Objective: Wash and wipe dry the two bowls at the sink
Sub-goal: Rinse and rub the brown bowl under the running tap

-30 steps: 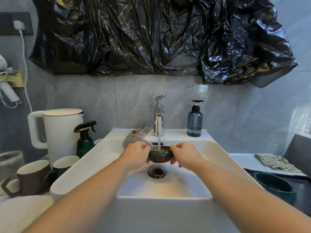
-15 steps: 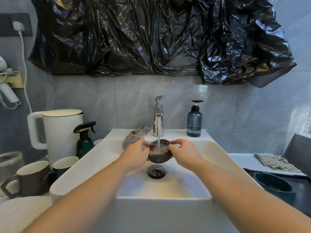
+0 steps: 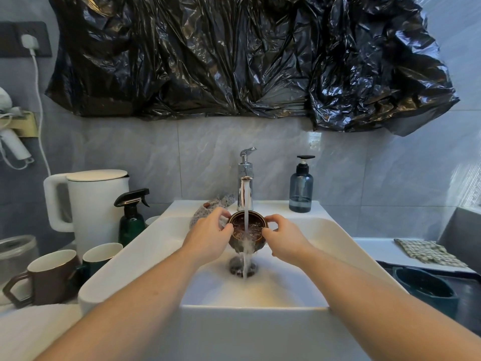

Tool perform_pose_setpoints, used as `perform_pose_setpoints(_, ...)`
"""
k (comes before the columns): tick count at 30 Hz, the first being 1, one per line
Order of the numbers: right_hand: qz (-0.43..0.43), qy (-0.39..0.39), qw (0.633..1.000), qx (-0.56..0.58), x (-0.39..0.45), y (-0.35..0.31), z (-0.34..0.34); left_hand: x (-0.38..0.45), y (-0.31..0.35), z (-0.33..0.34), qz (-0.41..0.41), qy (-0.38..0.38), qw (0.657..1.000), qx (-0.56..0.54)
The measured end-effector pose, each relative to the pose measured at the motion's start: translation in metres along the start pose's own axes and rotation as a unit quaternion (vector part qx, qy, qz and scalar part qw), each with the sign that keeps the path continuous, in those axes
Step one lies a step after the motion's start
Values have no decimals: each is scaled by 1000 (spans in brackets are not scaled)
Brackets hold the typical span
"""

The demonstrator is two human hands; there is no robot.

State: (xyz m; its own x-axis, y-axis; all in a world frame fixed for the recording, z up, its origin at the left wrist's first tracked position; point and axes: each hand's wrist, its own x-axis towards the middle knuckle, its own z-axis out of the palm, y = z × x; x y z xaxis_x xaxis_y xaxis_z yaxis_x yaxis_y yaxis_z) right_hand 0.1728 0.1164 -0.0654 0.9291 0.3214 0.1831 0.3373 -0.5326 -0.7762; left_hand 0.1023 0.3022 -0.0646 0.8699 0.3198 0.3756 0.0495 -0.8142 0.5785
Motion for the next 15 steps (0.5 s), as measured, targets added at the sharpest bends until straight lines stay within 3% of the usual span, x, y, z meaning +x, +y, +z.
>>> perform_pose_setpoints(15,3,-52,999,-3,-7,-5,-1,-2,7,-4,41,74,996,-37)
